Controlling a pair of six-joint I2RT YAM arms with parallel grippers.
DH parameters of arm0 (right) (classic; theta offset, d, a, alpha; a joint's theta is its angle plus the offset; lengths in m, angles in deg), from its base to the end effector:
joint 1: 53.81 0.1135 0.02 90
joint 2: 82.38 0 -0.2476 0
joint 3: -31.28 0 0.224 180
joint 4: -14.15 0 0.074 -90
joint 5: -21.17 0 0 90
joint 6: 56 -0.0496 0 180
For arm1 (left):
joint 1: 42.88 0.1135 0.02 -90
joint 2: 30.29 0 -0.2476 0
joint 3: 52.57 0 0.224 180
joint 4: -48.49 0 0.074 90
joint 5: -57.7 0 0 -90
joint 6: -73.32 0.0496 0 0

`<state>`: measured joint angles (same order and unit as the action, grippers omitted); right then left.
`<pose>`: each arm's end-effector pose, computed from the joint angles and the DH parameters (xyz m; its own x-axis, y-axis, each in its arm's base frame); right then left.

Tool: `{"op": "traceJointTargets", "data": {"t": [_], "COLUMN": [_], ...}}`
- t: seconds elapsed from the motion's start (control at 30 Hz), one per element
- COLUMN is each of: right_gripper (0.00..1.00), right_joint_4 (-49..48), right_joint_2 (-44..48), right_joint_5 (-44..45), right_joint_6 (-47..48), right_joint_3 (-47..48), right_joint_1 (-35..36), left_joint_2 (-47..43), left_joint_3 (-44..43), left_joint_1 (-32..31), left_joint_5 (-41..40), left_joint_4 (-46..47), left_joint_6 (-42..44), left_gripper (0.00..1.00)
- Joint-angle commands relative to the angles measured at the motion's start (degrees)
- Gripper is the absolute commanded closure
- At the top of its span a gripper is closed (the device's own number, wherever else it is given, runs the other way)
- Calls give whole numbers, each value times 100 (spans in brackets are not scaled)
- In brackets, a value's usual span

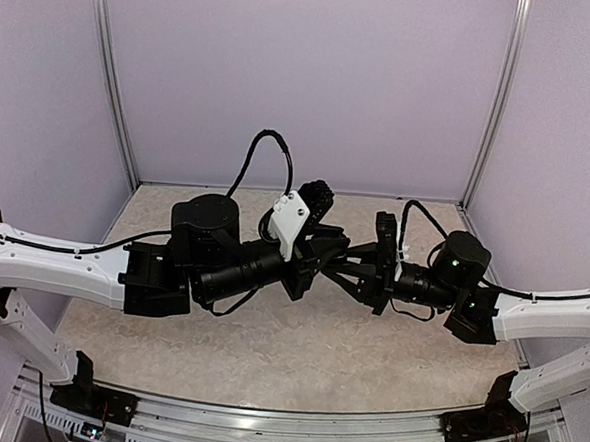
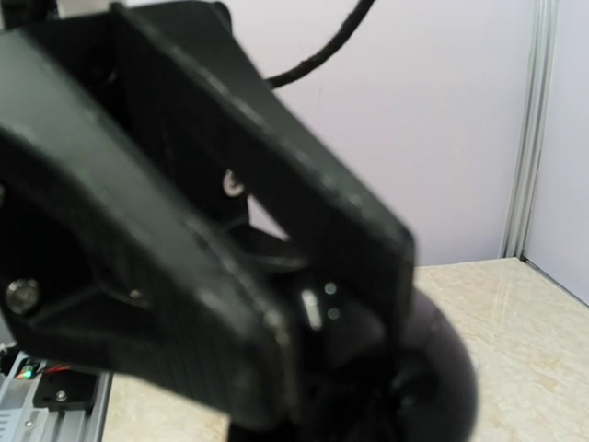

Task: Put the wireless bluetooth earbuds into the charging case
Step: Insert the right earbud into the right side groove of the charging case.

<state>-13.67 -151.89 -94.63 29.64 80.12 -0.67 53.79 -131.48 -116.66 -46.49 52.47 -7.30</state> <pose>0.1391 0.2215 0.2811 0.0000 0.1141 -0.9935 -0.9822 0.1864 0.0214 0.1065 -0.3227 0.3371 0.1348 0.1022 -0.9856 0.8519 0.4961 0.1680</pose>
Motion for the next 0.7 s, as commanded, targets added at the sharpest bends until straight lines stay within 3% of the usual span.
{"op": "traceJointTargets", "data": {"t": [0.0,0.67], "right_gripper": [100,100], "right_joint_4": [-235,-205], "right_joint_2": [160,342], "right_joint_5": [114,647], "right_joint_6": [-95,-240], "right_joint_3": [181,81], "right_joint_1": [64,57], "left_joint_2": [86,-25], "left_joint_3": [-35,26], "left_joint_1": [-40,-180], "left_joint_5": [93,-12], "left_joint_4": [-98,-320], "left_joint_6": [-78,-5], "left_gripper": [82,81]}}
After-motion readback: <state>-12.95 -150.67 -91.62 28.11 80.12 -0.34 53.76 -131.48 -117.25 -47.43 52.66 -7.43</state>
